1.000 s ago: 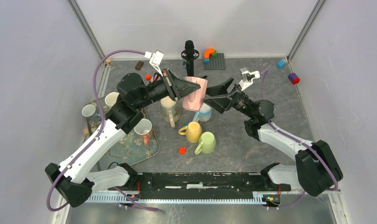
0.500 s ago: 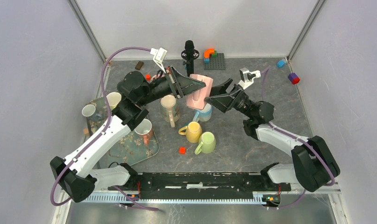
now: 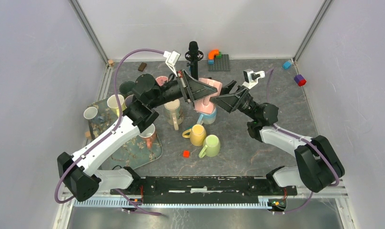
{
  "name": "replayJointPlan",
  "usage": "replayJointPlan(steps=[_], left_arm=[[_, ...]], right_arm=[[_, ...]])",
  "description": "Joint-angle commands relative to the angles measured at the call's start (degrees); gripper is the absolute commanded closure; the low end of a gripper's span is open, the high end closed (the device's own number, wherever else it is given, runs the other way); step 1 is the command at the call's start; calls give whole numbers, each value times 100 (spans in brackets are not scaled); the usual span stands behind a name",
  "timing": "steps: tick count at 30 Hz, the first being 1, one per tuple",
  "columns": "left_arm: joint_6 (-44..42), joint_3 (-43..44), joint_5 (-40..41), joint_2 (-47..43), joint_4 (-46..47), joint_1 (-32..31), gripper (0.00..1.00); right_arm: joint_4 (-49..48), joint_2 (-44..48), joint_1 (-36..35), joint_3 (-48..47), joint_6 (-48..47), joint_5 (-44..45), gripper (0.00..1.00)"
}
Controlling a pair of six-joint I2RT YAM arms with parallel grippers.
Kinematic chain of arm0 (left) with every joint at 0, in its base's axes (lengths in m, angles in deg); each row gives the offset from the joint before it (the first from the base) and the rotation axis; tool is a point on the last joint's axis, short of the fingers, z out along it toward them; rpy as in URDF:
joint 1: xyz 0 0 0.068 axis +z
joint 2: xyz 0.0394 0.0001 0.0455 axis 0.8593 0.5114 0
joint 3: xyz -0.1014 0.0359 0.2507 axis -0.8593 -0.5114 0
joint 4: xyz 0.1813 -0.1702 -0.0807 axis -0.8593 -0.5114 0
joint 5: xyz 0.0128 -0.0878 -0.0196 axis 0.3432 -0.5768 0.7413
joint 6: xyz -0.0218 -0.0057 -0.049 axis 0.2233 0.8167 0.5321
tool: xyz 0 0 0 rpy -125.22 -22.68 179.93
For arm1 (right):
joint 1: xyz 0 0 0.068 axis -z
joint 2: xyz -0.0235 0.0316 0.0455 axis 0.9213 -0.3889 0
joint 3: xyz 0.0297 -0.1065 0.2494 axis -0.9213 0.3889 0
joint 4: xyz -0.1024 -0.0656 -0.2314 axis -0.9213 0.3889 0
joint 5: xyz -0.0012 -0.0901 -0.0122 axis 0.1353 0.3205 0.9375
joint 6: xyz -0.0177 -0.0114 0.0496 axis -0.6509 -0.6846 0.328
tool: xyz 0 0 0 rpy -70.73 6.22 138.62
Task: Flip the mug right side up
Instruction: Place the cup on the tray.
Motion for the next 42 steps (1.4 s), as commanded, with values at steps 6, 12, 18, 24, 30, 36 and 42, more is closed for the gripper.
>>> replayJointPlan(steps=[6,12,18,24,30,36,42], left_arm=[[333,-7,-102,-62,854,-85,98],[-111,72,55,-103,48,-85,98],[-421,131,292,-65,-521,-84,92],[-747,359,490,91,-1115,-84,80],[-1136,568,759,246,-1863,-84,76],[-1538,822,1114,436,-2626,-116,76],[-1921,1125,1513,673,-3250,-267,77]], right_arm=[[-239,136,15,-228,-20,170,16],[1161,679,27,-187,-1140,339,64],[2558,1240,19,-296,-2185,638,83],[3376,1525,15,-401,-2837,942,88],[4163,1754,20,-544,-3527,1254,89],[4786,1941,4,-686,-4112,1540,91],[5249,2024,-86,-871,-4618,1781,93]])
